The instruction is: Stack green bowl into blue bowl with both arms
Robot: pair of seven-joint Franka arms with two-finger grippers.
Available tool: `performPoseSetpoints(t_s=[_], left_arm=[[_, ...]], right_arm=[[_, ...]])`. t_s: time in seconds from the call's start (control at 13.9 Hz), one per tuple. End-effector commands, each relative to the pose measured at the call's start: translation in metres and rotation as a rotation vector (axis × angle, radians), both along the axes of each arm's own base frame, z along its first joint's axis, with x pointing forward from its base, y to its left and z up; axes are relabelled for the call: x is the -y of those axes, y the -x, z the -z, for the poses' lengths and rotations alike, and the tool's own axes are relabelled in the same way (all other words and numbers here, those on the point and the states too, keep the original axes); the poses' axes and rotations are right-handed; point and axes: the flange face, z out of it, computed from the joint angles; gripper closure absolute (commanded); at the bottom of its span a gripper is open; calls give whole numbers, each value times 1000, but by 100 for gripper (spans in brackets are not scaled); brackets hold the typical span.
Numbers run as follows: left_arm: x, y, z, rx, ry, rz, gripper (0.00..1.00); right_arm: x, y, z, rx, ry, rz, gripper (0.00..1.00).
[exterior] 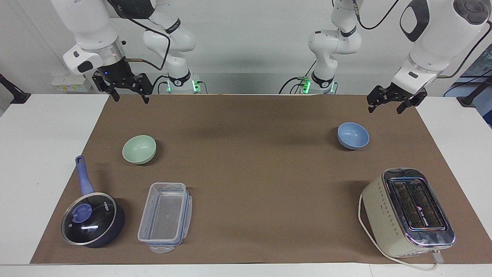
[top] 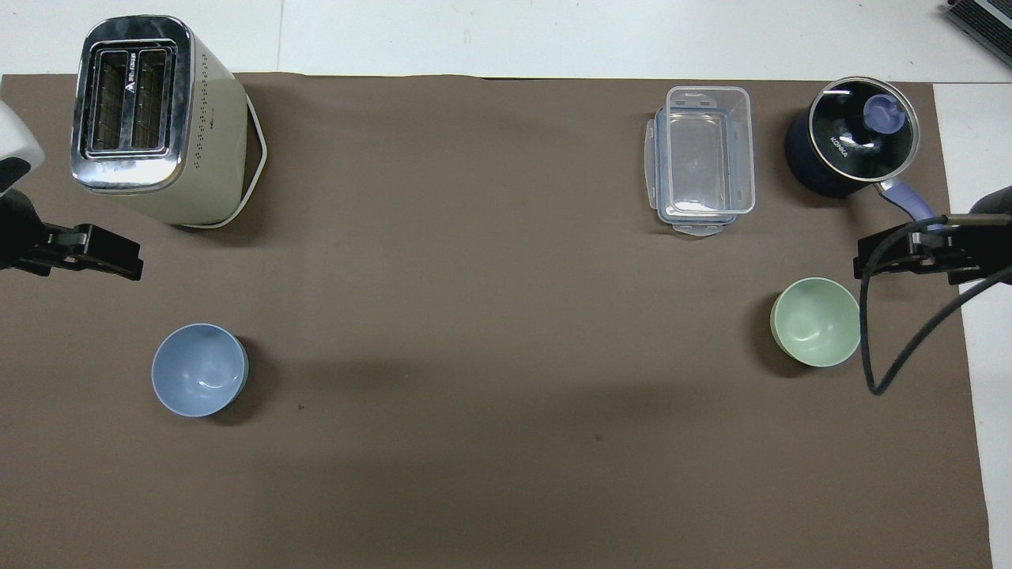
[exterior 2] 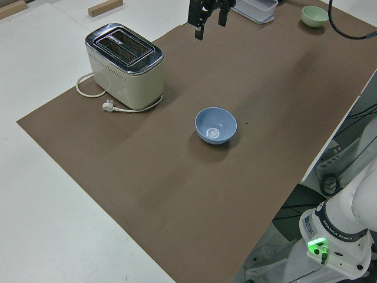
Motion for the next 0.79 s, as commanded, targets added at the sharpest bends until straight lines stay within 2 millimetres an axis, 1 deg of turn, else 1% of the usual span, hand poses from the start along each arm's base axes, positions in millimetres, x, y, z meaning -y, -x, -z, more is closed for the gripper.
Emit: performPoseSetpoints(t_s=[0.0,0.14,0.58,0.72], left_arm=[[-4,0,-4,3,-2,3,0],[-4,0,-4,3,-2,3,0],[-4,0,-4,3,-2,3,0],[-4,0,-4,3,-2,3,0]], right_arm=[[5,-4,-4,23,-17,15,0],[6,-7,-4,39,-13,13,0],[8,-7,-4,39,-22,19,0],[5,-7,-5,40,-23,14,0]])
